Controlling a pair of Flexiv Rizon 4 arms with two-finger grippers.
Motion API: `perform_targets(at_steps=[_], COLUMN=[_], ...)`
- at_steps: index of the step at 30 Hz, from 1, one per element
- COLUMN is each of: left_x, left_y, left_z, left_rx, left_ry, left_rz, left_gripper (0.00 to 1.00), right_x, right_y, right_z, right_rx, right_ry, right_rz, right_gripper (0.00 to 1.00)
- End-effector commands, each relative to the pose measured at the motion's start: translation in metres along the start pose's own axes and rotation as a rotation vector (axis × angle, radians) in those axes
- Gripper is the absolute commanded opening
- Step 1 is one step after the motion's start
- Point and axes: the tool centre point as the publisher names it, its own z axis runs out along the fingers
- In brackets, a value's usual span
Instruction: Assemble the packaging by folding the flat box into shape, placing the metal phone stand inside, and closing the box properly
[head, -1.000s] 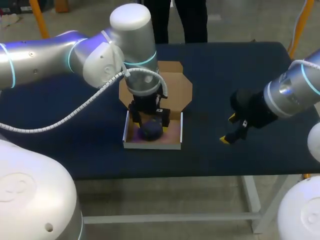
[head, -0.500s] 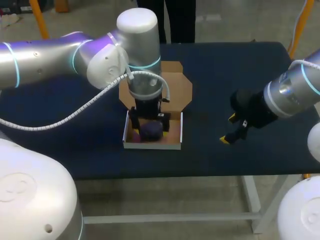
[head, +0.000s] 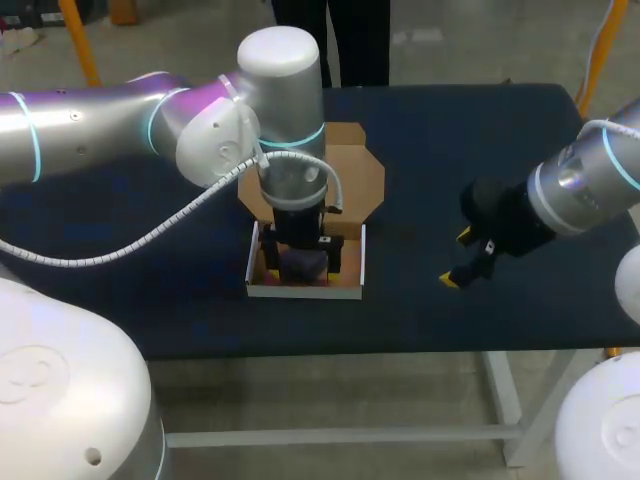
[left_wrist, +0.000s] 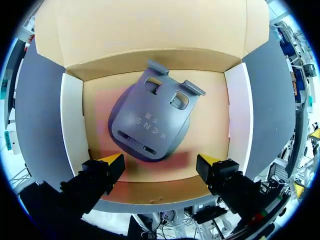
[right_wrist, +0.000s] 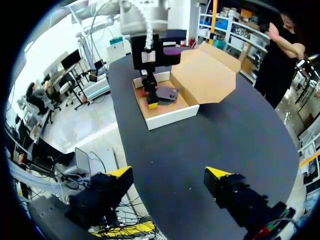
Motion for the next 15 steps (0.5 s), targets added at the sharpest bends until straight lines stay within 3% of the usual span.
perform_targets(at_steps=[1, 15], left_x=[0.001, 0.012], left_y=[0.009, 0.031], left_z=[-0.002, 0.001], left_rx=[0.011, 0.008], left_ry=[-0.011, -0.015], left_rz=[-0.010, -0.054], left_gripper=[1.00, 1.00], right_x=[0.002, 0.002], right_y=[-0.001, -0.001], right_z=[0.005, 0.005], right_rx=[0.000, 0.000], right_ry=[-0.120, -0.120], right_rz=[0.000, 0.000], right_gripper=[1.00, 1.00])
